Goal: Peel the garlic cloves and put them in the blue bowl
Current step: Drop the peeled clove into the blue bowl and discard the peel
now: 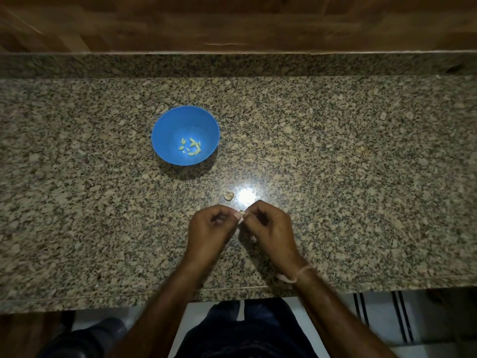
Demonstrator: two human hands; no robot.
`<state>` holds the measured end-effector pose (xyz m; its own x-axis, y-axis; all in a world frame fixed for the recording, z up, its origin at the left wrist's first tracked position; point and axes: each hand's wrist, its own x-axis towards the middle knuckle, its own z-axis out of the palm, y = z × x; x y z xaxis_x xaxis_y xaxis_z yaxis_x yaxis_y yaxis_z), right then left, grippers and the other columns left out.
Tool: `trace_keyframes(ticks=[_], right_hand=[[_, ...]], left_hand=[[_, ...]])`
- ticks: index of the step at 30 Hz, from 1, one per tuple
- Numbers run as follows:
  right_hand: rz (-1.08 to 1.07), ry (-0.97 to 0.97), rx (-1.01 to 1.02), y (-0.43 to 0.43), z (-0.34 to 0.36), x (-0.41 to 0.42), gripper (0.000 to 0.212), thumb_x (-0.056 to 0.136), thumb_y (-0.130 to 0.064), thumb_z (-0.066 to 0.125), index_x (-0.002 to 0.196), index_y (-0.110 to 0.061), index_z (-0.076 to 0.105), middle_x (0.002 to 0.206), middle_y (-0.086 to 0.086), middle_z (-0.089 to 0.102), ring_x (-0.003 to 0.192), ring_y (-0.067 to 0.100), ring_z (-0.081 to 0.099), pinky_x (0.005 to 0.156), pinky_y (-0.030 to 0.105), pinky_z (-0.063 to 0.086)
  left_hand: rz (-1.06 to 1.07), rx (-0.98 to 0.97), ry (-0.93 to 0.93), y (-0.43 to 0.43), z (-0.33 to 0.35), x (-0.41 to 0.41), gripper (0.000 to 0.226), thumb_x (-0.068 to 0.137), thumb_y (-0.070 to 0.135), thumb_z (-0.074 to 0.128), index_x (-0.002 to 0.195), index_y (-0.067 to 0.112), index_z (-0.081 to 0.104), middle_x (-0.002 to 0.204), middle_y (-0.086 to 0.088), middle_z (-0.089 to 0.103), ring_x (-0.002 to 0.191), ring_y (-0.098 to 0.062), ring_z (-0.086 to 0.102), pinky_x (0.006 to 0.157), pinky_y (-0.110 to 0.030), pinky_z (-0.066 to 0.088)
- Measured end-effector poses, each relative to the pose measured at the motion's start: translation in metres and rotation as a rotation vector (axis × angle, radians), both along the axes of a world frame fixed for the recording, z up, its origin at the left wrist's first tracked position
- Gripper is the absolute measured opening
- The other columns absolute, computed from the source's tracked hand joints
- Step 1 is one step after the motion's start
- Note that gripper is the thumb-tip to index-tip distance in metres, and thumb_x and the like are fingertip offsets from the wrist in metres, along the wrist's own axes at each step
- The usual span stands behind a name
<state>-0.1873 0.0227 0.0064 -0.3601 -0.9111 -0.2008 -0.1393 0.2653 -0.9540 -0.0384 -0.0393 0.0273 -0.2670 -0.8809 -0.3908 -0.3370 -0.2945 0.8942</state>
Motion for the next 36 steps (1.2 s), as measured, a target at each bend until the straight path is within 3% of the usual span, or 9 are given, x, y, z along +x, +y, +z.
trace_keyframes(ticks=[2,4,8,10,18,22,24,30,36], right_hand=[[0.045,0.198,-0.092,-0.001,-0.002,-0.003,0.012,0.094,-0.023,0.068,0.083,-0.017,0.068,0.075,0.001,0.067,0.070,0.025,0.065,0.063,0.044,0.054],[0.043,0.237,-0.106,-0.004,-0.003,-0.003,0.012,0.094,-0.018,0.069,0.082,-0.017,0.068,0.074,-0.001,0.066,0.070,0.022,0.063,0.062,0.043,0.052],[-0.022,-0.005,0.083,-0.003,-0.006,0.002,0.013,0.093,-0.018,0.073,0.080,-0.015,0.072,0.074,0.005,0.072,0.071,0.020,0.069,0.069,0.051,0.059],[-0.032,-0.095,0.114,0.000,-0.009,0.000,0.014,0.092,-0.024,0.073,0.081,-0.014,0.074,0.077,0.008,0.073,0.076,0.029,0.071,0.073,0.054,0.060],[0.131,0.442,-0.091,0.007,-0.019,-0.008,0.018,0.093,-0.019,0.073,0.078,-0.018,0.063,0.070,-0.002,0.059,0.068,0.019,0.056,0.061,0.039,0.044],[-0.038,-0.309,0.227,0.003,-0.012,0.002,0.022,0.093,-0.020,0.069,0.071,-0.014,0.069,0.067,0.005,0.067,0.063,0.021,0.059,0.061,0.035,0.049],[-0.114,-0.604,0.364,0.002,-0.012,0.003,0.026,0.097,-0.007,0.063,0.073,-0.011,0.073,0.069,0.009,0.063,0.062,0.020,0.054,0.059,0.030,0.045],[0.065,-0.077,0.024,0.008,-0.020,-0.007,0.018,0.091,-0.031,0.066,0.083,-0.015,0.071,0.079,0.008,0.071,0.077,0.032,0.066,0.071,0.042,0.054],[0.028,-0.091,0.073,0.006,-0.030,-0.008,0.024,0.087,-0.036,0.066,0.085,-0.015,0.076,0.084,0.003,0.076,0.085,0.025,0.072,0.081,0.044,0.060]], left_hand=[[0.177,0.512,0.301,-0.001,0.003,-0.004,0.006,0.087,0.014,0.079,0.087,0.008,0.079,0.076,-0.008,0.069,0.062,-0.017,0.059,0.058,-0.028,0.049],[0.262,0.640,0.381,-0.002,0.002,-0.006,0.006,0.084,0.013,0.079,0.085,0.007,0.080,0.077,-0.009,0.069,0.062,-0.014,0.058,0.056,-0.023,0.049],[-0.111,-0.387,-0.266,0.006,-0.002,-0.001,0.011,0.095,0.014,0.071,0.085,0.016,0.074,0.080,0.006,0.069,0.072,-0.012,0.063,0.064,-0.023,0.047],[-0.211,-0.620,-0.316,0.004,-0.005,0.000,0.009,0.096,0.010,0.069,0.090,0.016,0.073,0.086,0.006,0.066,0.080,-0.014,0.063,0.069,-0.028,0.048],[0.069,0.319,0.114,0.005,-0.008,-0.006,0.013,0.094,0.013,0.073,0.083,0.008,0.079,0.069,-0.004,0.068,0.063,-0.026,0.055,0.058,-0.028,0.046],[-0.199,-0.486,-0.290,0.011,-0.015,0.001,0.012,0.095,0.008,0.069,0.088,0.018,0.072,0.083,0.007,0.066,0.074,-0.009,0.061,0.066,-0.020,0.046],[-0.260,-0.601,-0.280,0.008,-0.015,0.001,0.015,0.095,0.007,0.069,0.089,0.020,0.069,0.086,0.009,0.063,0.080,-0.008,0.060,0.069,-0.024,0.047],[0.093,0.346,0.095,0.007,-0.016,-0.006,0.022,0.095,0.015,0.073,0.073,0.012,0.077,0.066,-0.006,0.067,0.062,-0.017,0.057,0.060,-0.026,0.046],[0.070,-0.216,-0.332,0.006,-0.031,0.008,0.010,0.094,0.024,0.074,0.085,0.021,0.077,0.073,0.011,0.072,0.071,0.002,0.066,0.058,-0.008,0.044]])
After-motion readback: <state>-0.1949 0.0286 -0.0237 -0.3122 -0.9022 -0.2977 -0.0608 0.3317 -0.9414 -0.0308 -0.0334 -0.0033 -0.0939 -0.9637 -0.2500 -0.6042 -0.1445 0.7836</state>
